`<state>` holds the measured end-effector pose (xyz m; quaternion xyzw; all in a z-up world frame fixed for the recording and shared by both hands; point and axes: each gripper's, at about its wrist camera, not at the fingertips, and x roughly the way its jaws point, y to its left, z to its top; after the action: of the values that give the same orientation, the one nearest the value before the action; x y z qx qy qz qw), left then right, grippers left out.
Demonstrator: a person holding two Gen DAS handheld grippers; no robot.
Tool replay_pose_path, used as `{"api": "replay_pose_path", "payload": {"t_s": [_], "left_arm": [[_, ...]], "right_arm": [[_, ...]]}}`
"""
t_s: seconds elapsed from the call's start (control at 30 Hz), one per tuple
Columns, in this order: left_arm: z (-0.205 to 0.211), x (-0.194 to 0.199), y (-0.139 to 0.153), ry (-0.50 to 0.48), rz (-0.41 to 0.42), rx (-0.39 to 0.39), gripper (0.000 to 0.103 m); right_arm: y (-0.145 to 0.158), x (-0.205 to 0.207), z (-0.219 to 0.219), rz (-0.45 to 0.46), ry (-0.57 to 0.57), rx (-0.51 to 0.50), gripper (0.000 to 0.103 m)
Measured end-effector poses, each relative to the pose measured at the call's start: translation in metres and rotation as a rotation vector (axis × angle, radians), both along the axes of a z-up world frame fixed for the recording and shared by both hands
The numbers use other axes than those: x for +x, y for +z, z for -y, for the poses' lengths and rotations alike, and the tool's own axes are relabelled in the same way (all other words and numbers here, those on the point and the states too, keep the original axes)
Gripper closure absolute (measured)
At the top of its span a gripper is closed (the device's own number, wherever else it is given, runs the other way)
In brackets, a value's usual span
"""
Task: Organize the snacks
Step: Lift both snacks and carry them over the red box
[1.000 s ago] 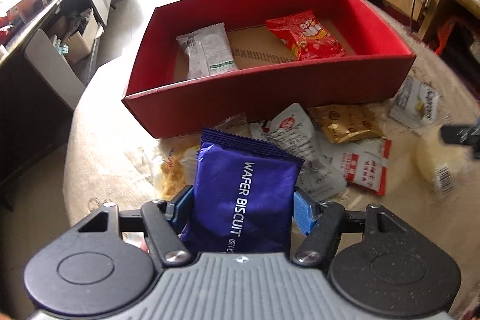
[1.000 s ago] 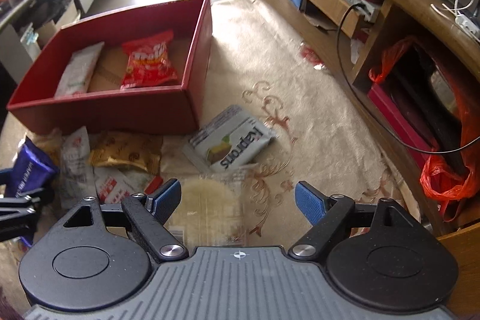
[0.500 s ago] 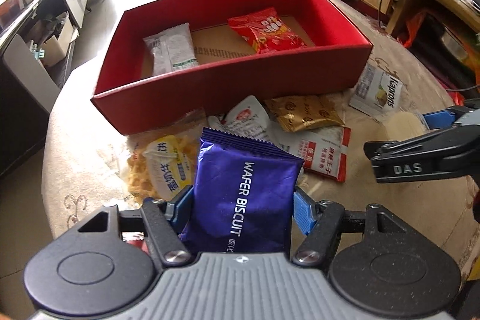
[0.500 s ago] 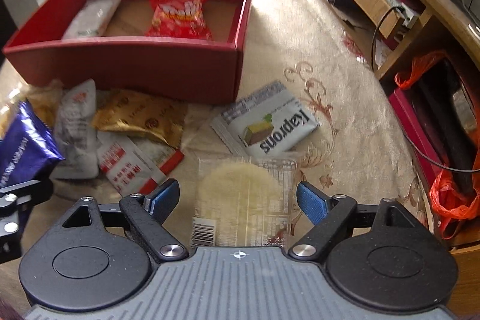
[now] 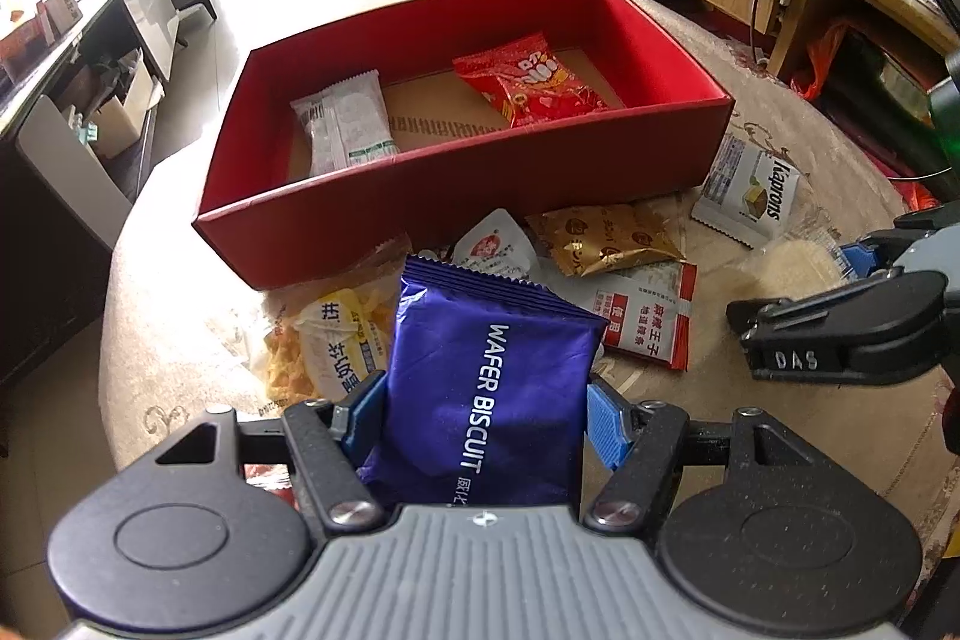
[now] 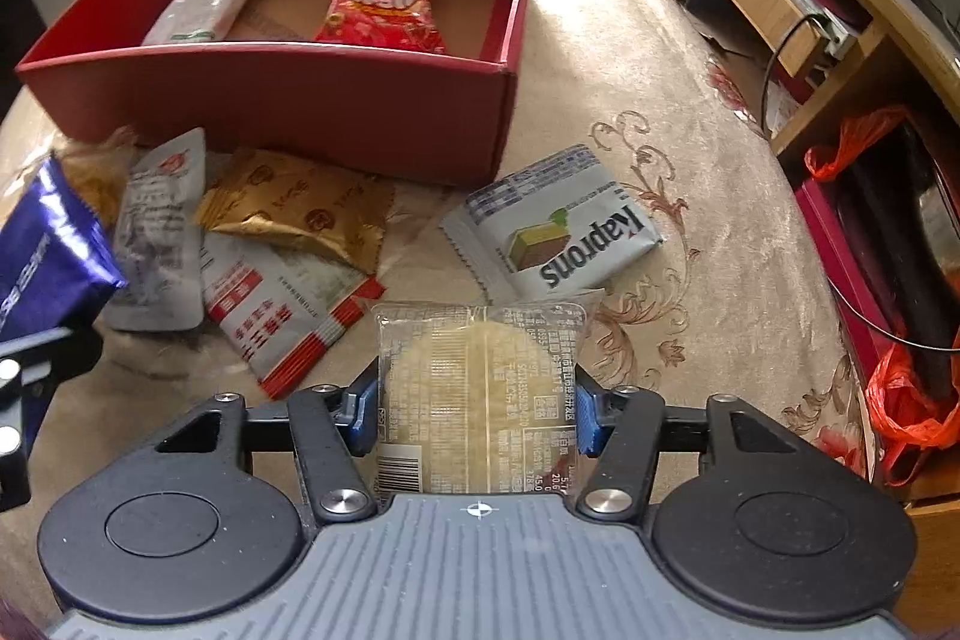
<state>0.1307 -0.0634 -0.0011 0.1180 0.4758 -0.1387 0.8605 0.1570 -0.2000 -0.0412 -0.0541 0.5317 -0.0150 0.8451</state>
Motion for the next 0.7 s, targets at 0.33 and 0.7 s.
{"api": "replay_pose_path", "payload": {"t_s": [0.33,0.7], "left_arm": [[0.006,-0.004,0.008,-0.012,0.038,0.006,0.040],[0.008,-0.007,0.001,-0.022,0.008,0.037,0.040]], "right_arm": [[0.021,-0.016,-0.007,0.054,0.030,0.018,0.038],[0.015,-0.031,-0.022,0.031,0.050,0.014,0.038]]}}
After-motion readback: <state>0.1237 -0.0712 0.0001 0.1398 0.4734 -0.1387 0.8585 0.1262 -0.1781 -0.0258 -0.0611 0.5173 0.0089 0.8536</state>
